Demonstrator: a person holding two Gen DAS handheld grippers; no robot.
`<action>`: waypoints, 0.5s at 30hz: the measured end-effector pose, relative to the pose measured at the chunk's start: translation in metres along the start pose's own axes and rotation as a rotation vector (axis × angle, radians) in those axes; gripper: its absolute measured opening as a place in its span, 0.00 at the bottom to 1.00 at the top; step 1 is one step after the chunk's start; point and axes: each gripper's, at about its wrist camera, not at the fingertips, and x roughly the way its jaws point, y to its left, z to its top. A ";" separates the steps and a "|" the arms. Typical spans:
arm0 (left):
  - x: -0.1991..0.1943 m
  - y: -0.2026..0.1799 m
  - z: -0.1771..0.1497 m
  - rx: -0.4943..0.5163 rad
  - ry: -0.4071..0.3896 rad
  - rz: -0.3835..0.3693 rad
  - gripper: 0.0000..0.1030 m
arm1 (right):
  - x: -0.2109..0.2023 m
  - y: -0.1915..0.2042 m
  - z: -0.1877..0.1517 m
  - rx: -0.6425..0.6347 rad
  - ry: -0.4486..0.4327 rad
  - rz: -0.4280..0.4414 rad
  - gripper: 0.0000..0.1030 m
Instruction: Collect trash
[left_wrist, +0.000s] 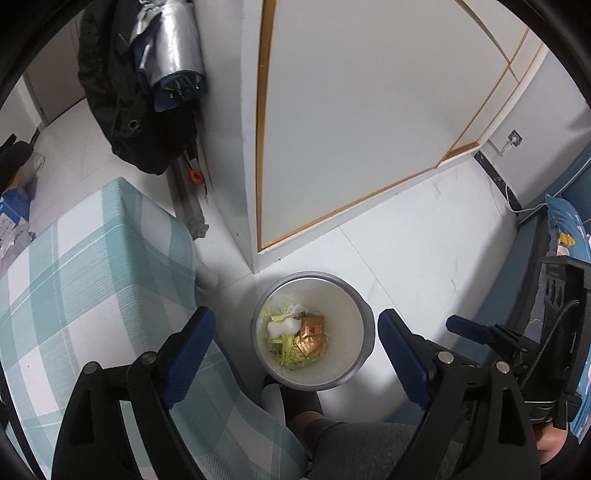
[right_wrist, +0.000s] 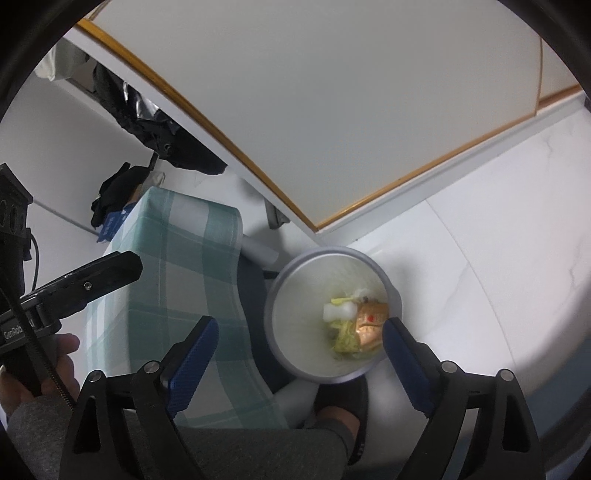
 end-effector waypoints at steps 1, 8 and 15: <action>0.000 0.000 -0.001 -0.002 -0.003 0.004 0.85 | -0.002 0.001 0.000 -0.002 -0.002 0.000 0.89; -0.006 0.000 -0.001 -0.001 -0.023 0.011 0.85 | -0.008 0.004 -0.002 0.003 -0.012 -0.005 0.89; -0.013 0.000 -0.005 0.001 -0.039 0.007 0.85 | -0.012 0.006 -0.003 0.003 -0.020 -0.013 0.89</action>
